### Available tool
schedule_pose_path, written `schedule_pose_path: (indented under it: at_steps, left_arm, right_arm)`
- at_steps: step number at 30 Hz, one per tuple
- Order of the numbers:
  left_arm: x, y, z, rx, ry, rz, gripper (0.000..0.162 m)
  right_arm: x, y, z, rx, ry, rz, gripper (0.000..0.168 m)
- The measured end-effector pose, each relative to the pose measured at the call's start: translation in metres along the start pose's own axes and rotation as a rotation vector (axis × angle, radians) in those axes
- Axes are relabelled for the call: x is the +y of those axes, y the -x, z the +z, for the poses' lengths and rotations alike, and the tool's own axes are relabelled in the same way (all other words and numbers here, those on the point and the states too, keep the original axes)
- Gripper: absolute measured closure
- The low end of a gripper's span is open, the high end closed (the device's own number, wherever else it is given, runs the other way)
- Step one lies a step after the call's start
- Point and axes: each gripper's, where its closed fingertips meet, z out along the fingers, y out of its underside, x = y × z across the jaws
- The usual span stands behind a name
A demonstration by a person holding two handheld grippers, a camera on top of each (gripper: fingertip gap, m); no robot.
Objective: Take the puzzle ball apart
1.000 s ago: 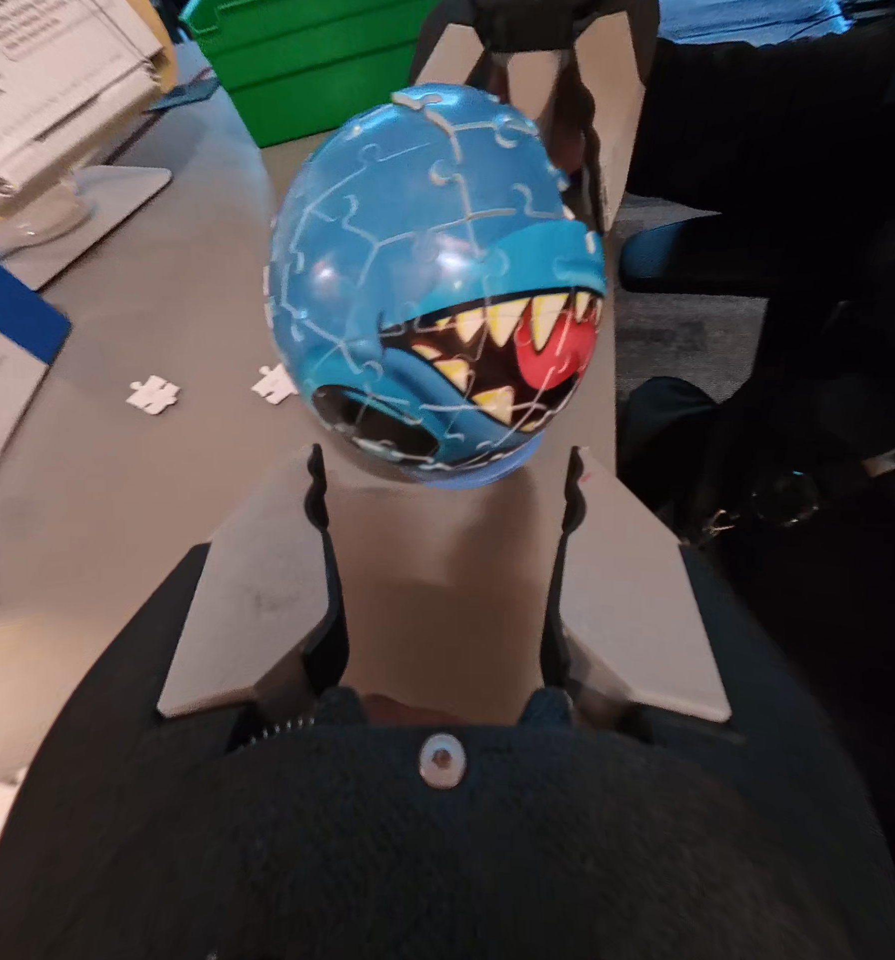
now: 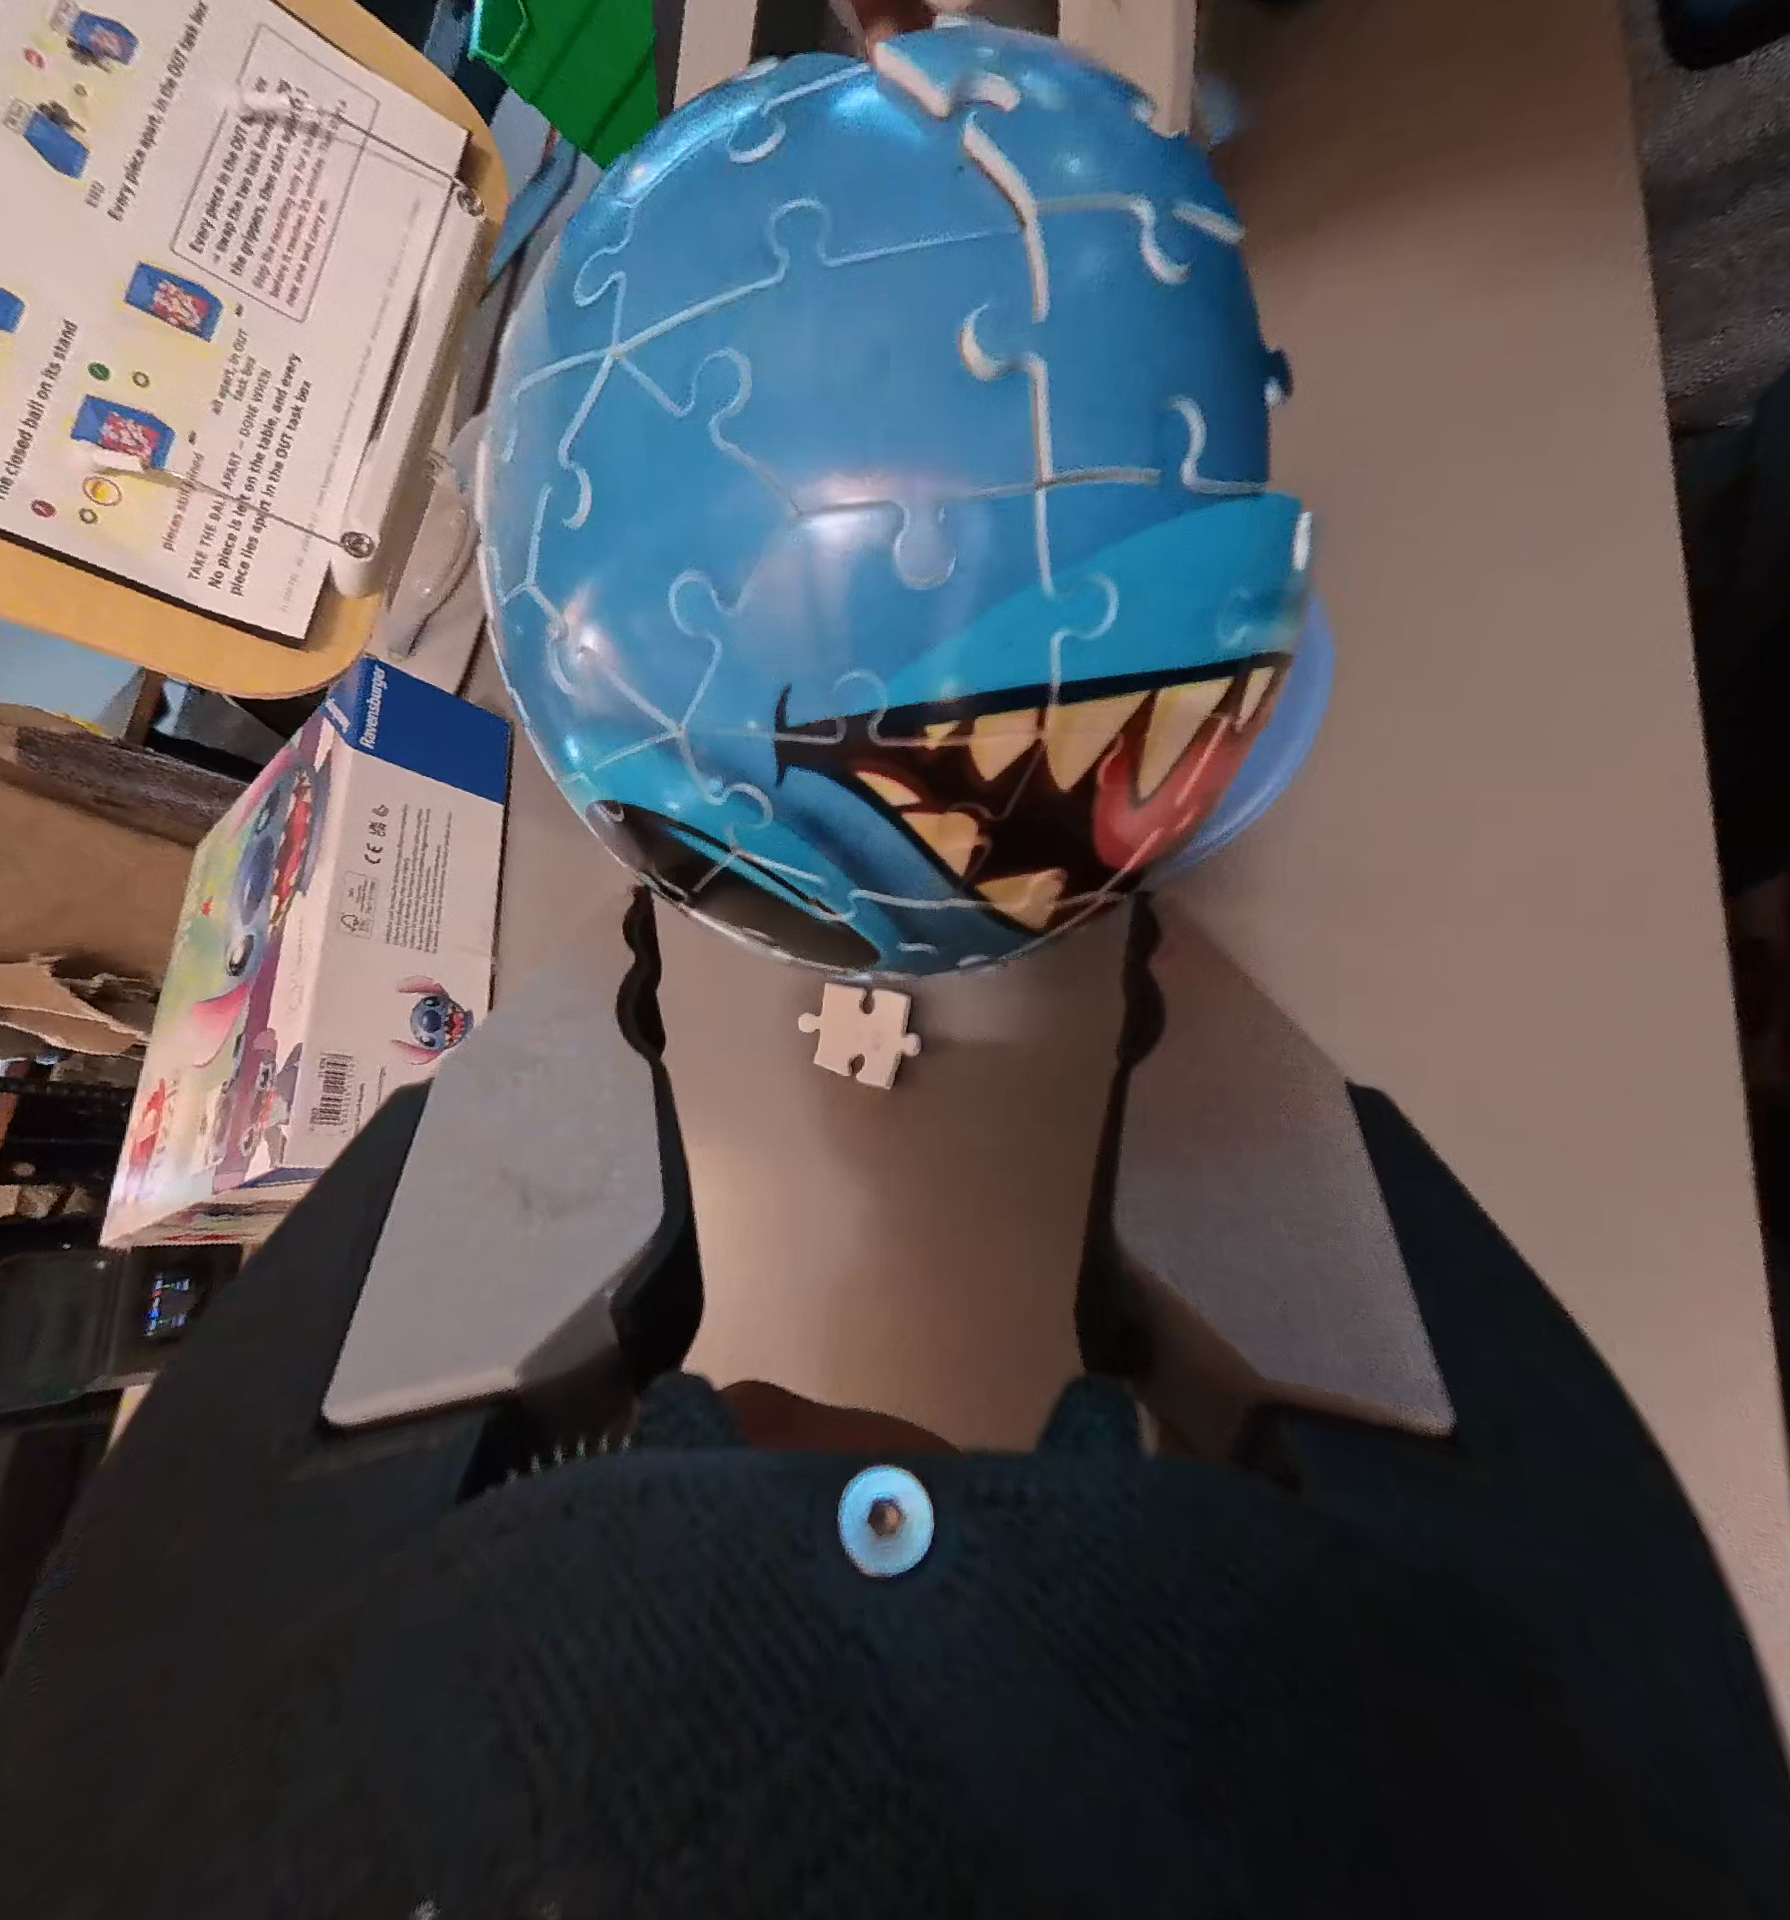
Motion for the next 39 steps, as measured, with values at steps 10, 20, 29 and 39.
schedule_pose_path:
  at_steps: [10, 20, 29, 39]
  left_arm:
    - [-0.011, -0.019, -0.008, 0.224, -0.116, -0.359, 0.069]
    - [-0.030, -0.034, 0.000, 0.491, -0.097, -0.776, 0.062]
    - [-0.024, -0.023, 0.013, 0.344, -0.077, -0.628, 0.062]
    - [0.002, 0.018, 0.006, -0.131, 0.014, 0.214, 0.064]
  right_arm:
    - [0.005, 0.007, -0.014, -0.035, 0.004, 0.116, 0.077]
    - [0.017, 0.008, -0.027, -0.126, 0.058, 0.483, 0.082]
    - [0.019, 0.001, -0.007, -0.118, 0.123, 0.443, 0.081]
    - [0.014, -0.013, 0.010, 0.163, 0.155, -0.329, 0.079]
